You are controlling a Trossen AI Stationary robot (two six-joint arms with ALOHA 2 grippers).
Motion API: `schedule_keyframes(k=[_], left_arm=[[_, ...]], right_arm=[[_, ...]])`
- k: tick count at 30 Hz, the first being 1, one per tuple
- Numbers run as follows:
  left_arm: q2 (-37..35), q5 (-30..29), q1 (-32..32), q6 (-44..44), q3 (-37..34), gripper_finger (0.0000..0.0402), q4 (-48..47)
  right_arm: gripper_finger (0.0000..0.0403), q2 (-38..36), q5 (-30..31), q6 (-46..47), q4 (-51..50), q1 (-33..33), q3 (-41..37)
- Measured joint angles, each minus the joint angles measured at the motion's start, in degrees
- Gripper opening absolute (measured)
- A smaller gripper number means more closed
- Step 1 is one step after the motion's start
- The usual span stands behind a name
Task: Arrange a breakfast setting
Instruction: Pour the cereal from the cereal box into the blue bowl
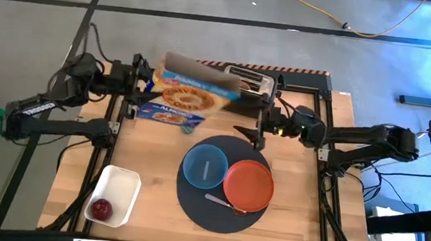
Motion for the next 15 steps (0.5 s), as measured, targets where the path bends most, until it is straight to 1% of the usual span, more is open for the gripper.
schedule_keyframes(k=[4,11,15], left_arm=[[3.3,-1.4,-3.3,1.5,0.0,0.0187,0.5],[6.4,-1.8,-6.8,3.6,0.0,0.0187,6.2],[7.1,-5.6,-7.4,4.7,0.0,0.0187,6.4]], right_arm=[[0.0324,2.1,-1.4,-0.1,-0.1,0.0,3.3],[0.0324,5.4,-1.9,0.0,-0.2,0.0,5.4],[0.0324,6.5,-4.5,0.7,1.3,0.0,5.8]])
